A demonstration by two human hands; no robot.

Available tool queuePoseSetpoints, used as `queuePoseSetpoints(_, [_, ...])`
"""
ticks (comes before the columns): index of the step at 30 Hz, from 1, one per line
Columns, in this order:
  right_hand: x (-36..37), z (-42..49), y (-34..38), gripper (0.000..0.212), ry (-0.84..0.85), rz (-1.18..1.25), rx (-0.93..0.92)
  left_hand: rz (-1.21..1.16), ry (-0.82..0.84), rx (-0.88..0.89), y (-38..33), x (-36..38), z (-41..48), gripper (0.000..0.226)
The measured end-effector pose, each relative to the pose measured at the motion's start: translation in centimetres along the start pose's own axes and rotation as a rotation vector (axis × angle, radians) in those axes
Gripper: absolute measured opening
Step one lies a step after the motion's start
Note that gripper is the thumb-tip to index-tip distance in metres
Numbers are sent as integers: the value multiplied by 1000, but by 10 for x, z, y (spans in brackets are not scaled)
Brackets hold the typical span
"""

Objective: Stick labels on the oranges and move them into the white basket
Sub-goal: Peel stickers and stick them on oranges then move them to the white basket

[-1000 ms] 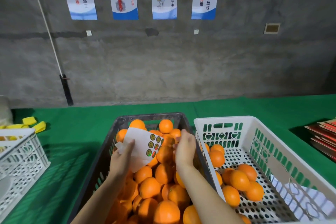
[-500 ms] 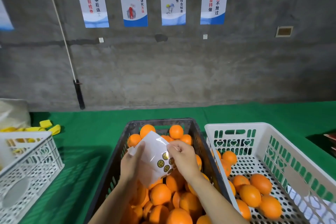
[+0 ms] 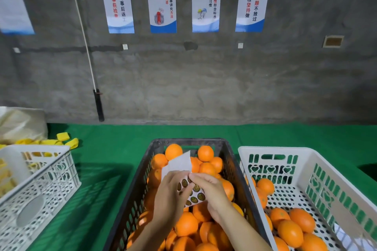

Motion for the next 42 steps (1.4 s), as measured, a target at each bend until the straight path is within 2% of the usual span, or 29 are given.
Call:
queuePoseSetpoints(3, [6, 2, 0, 27, 65, 11, 18, -11, -2, 29, 1, -3, 2, 35])
queuePoseSetpoints(8, [5, -1, -3, 28, -36, 27, 82, 55, -54, 26, -3, -10, 4, 26])
queuePoseSetpoints(14, [6, -4, 2, 22, -48, 7, 31, 185, -40, 59, -3, -12, 8, 24])
queuePoseSetpoints(19, [4, -1, 5, 24, -42, -13, 15, 156, -32, 26, -3, -14, 9, 11])
queuePoseSetpoints(23, [7, -3, 2, 22, -12, -26, 32, 132, -28, 23, -5, -14, 6, 23])
queuePoseSetpoints(27, [7, -2, -1, 26, 4, -19, 47, 195, 29, 21, 0, -7, 5, 9])
queuePoseSetpoints(31, [7, -2, 2, 23, 5, -76, -6, 184, 11, 7, 1, -7, 5, 10])
queuePoseSetpoints(36, [5, 1, 4, 25, -22, -200, -90, 123, 50, -31, 7, -5, 5, 16])
queuePoseSetpoints(39, [2, 4, 3, 36, -54, -193, -98, 122, 71, -22, 6, -2, 5, 15])
queuePoseSetpoints(42, [-10, 6, 2, 32, -182, -141, -70, 75, 103, -77, 7, 0, 8, 20])
Point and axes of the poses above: each hand's wrist, its own z-axis towards the middle knuckle, its own x-axis out of the palm, y = z × x, the point moved 8 cm from there along z, towards the middle knuckle, and after that the axes turned 8 degrees about -y, right-handed, at the moved point
